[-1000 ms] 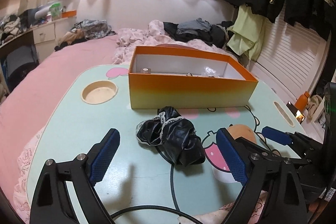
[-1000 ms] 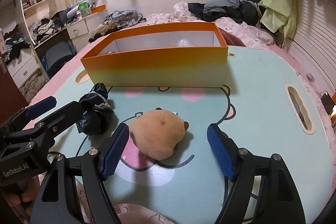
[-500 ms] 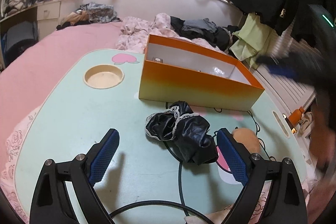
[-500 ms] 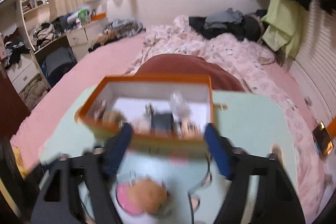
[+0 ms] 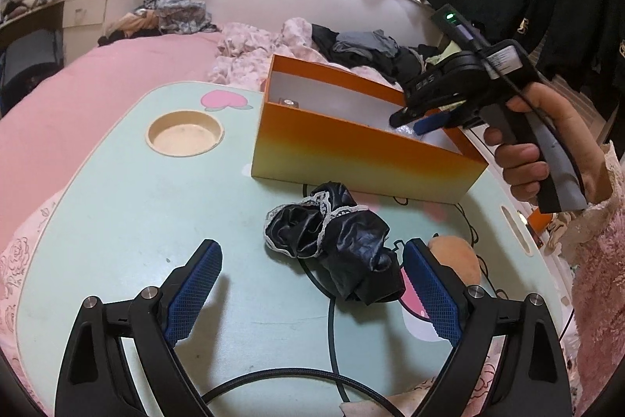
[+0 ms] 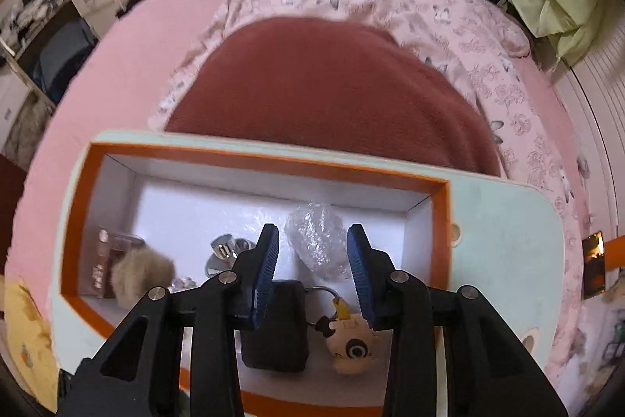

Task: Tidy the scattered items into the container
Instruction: 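Grasp clear plastic bag in box with right tool, set it on table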

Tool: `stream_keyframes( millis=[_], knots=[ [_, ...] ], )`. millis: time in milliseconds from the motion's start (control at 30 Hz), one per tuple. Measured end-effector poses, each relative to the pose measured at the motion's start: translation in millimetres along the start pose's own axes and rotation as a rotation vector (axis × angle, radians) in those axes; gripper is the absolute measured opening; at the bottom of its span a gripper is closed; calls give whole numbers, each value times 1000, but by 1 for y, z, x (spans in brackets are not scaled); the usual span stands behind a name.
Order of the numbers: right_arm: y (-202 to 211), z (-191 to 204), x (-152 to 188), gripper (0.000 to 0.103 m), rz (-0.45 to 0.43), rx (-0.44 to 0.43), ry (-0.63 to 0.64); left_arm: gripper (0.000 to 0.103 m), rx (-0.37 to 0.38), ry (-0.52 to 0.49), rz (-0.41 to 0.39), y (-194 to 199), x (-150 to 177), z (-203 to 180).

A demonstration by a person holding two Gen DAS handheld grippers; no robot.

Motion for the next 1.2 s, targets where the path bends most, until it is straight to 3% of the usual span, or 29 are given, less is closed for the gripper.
stream_keyframes(
  millis=[100, 133, 233, 300, 467, 633, 967, 1100, 1200],
  knots=[
    [-9, 5, 2, 36, 19, 44, 31, 94, 0, -2, 0, 0, -1, 0],
    [-13, 7, 3, 30, 38, 41, 37, 94, 0, -2, 2, -1, -1, 0],
    [-8, 11, 3, 29, 8, 57, 63, 94, 1, 5, 3, -1, -1, 1],
    [8, 9, 3, 29, -46, 27, 36, 94, 2, 7, 1, 0, -1, 2],
    [87, 13, 18, 29, -276, -10, 27, 94, 2, 4, -1, 1, 0, 1],
    [139, 8, 74, 29, -380, -70, 39, 94, -3, -6, 4, 0, 0, 0],
    [88, -25, 173, 29, -398, -61, -125, 94, -13, -23, 14, 0, 1, -4],
    [69, -19, 182, 30, -388, -41, -124, 94, -17, -27, 14, 0, 1, -5],
    [72, -22, 185, 42, -416, -18, -146, 94, -17, -21, 15, 0, 1, -5]
  ],
)
Point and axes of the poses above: each gripper's, at about its wrist camera, not at the fingertips, and y roughly against the way its jaws point, z to its left, x to its underside, the point moved 2 cm from there along -y, roughly the way its jaws point, and after that the axes turned 7 degrees about -z, right-handed, at the moved point
